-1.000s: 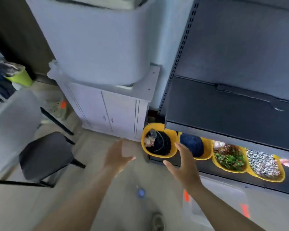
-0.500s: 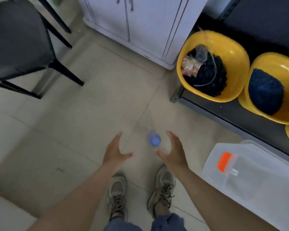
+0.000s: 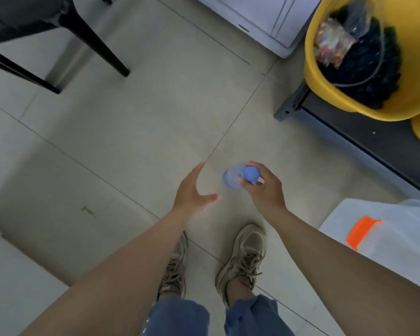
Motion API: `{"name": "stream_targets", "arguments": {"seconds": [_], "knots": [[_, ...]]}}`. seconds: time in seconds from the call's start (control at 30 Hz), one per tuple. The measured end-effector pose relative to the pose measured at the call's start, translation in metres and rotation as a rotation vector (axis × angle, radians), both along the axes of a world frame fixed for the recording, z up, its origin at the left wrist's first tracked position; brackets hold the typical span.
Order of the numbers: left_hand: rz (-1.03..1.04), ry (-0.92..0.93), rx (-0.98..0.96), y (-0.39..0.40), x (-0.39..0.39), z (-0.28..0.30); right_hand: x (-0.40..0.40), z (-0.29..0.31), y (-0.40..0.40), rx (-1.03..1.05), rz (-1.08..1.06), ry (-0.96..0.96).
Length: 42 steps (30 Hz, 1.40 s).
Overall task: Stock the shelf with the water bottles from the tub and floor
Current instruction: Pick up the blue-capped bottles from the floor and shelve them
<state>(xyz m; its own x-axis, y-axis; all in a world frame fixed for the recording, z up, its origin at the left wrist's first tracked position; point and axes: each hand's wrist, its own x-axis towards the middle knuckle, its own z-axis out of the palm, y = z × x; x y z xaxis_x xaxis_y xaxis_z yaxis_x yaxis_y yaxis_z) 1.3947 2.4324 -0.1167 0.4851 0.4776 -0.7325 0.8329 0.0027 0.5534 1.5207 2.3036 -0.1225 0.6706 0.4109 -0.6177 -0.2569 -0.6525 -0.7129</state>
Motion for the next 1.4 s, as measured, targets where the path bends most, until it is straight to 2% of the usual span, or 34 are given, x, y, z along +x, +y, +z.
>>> {"name": "stream_targets", "arguments": {"seconds": [0.13,0.33,0.53,0.8,1.07,1.4], "knots": [[-0.062,-0.076,0.043,-0.006,0.024,0.06,0.016,0.076,-0.004,0.095,0.065,-0.066],[-0.058,-0.181,0.039,-0.029,0.053,0.187,0.034,0.239,-0.017,0.267,0.094,-0.217],[-0.176,-0.346,0.122,-0.066,0.066,0.348,0.045,0.428,-0.053,0.386,0.063,-0.37],[-0.221,-0.635,0.151,-0.139,0.082,0.562,0.055,0.656,-0.139,0.403,0.054,-0.587],[-0.318,-0.808,0.273,-0.227,0.114,0.693,0.073,0.814,-0.239,0.376,0.091,-0.81],[-0.339,-0.997,0.284,-0.377,0.129,0.805,0.063,0.935,-0.385,0.406,0.057,-0.952]]}}
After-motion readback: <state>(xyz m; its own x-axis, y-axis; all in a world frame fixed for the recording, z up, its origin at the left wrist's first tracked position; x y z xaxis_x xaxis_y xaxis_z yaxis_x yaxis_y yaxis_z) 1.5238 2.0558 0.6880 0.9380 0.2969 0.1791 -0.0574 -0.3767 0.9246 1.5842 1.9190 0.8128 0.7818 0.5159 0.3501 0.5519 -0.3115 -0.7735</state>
